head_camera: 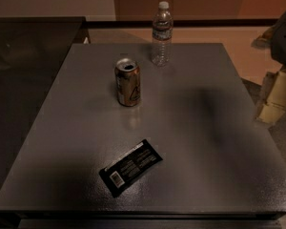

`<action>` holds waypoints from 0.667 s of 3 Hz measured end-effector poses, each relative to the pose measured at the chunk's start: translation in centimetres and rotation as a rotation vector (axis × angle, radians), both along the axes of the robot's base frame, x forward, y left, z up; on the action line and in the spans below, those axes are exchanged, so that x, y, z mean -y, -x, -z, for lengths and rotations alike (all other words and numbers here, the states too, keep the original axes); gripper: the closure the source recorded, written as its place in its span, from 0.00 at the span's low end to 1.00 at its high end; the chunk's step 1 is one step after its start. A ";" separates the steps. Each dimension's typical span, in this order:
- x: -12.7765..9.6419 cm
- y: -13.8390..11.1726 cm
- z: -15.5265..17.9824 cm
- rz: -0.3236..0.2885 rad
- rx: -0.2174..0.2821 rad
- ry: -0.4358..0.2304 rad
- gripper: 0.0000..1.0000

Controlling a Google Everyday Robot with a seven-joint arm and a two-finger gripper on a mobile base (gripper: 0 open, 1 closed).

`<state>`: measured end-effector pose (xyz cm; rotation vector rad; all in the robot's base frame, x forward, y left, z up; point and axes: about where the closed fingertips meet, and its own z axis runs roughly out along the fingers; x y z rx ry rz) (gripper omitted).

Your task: Knock orange can over

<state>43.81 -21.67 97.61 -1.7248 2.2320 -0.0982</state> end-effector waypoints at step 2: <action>-1.1 -0.6 0.4 -0.013 0.016 -0.033 0.00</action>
Offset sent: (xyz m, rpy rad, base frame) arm 0.0160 0.0262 -0.0152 0.0831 -0.0190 0.0346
